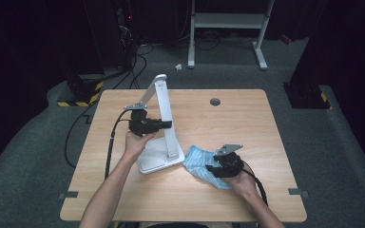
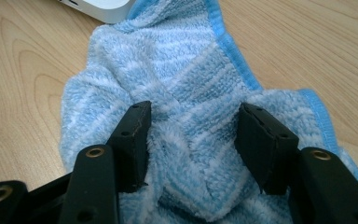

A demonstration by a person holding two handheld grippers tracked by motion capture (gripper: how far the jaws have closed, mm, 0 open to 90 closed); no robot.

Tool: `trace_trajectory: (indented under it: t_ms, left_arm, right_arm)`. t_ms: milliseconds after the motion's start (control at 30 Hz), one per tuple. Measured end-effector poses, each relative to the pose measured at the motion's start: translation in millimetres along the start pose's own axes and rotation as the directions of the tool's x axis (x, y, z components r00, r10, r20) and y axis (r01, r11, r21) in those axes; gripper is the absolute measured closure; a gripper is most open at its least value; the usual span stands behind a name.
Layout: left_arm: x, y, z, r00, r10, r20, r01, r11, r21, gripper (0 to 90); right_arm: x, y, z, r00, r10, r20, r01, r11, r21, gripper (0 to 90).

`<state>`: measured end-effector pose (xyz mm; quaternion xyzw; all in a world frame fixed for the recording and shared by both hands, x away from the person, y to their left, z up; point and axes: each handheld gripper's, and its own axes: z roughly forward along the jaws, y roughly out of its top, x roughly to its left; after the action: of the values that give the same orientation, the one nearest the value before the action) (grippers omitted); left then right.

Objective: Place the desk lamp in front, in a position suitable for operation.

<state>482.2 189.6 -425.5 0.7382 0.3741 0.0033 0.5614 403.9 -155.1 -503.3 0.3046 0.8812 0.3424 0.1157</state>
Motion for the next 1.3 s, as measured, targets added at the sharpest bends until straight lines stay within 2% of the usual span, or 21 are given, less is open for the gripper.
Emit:
trace_trajectory:
  t_ms: [200,267,300,433,600,667,733,967,1200,1300]
  left_arm:
    - [-5.6,3.8,-2.5,0.9999,-0.003,0.012,0.003,0.9998,-0.021,74.7]
    - [-8.0,4.8,-2.7,0.9998,0.017,-0.008,-0.017,0.9997,-0.016,76.2]
    - [-10.9,5.4,-2.7,0.9982,0.048,-0.035,-0.048,0.9988,-0.008,76.3]
    - [-14.3,7.6,-5.2,0.999,0.039,-0.022,-0.04,0.9991,-0.017,76.5]
    - [-20.0,8.8,-5.7,0.9978,0.059,-0.03,-0.059,0.9981,-0.016,76.6]
    - [-22.4,10.3,-7.8,0.9982,0.055,-0.024,-0.056,0.998,-0.029,76.6]
    - [-24.9,12.7,-11.4,0.9988,0.046,-0.018,-0.047,0.9978,-0.046,76.6]
    - [-37.4,24.9,-19.1,0.998,0.05,-0.037,-0.052,0.998,-0.037,76.6]
    - [-53.2,36.0,-21.3,0.9991,0.039,-0.015,-0.039,0.9979,-0.051,76.6]
    - [-60.5,38.3,-17.4,0.9995,0.032,0.001,-0.032,0.9982,-0.051,76.6]
  right_arm:
    - [1.0,0.6,-1.2,1.0,-0.001,0.002,0.001,1.0,-0.001,44.9]
    - [2.4,1.2,-2.8,1.0,-0.004,0.006,0.005,1.0,-0.007,44.2]
    - [3.0,1.4,-3.7,1.0,-0.004,0.006,0.004,0.9999,-0.011,43.6]
    - [5.4,2.4,-12.1,0.9999,-0.011,0.008,0.011,0.9992,-0.037,40.1]
    - [4.4,-1.7,-26.0,0.9991,0.004,0.041,-0.001,0.998,-0.063,33.6]
    - [2.2,-5.8,-30.9,0.9981,0.012,0.06,-0.008,0.9984,-0.056,28.5]
    - [-0.3,-11.2,-31.8,0.9981,0.022,0.057,-0.02,0.9992,-0.036,23.8]
    - [0.0,-13.4,-22.5,0.9992,0.016,0.036,-0.017,0.9998,0.013,11.1]
    - [3.0,-12.6,-11.2,0.9998,0.02,0.007,-0.021,0.9985,0.05,10.6]
    - [2.9,-12.0,-7.7,0.9996,0.027,-0.006,-0.027,0.9991,0.033,19.3]
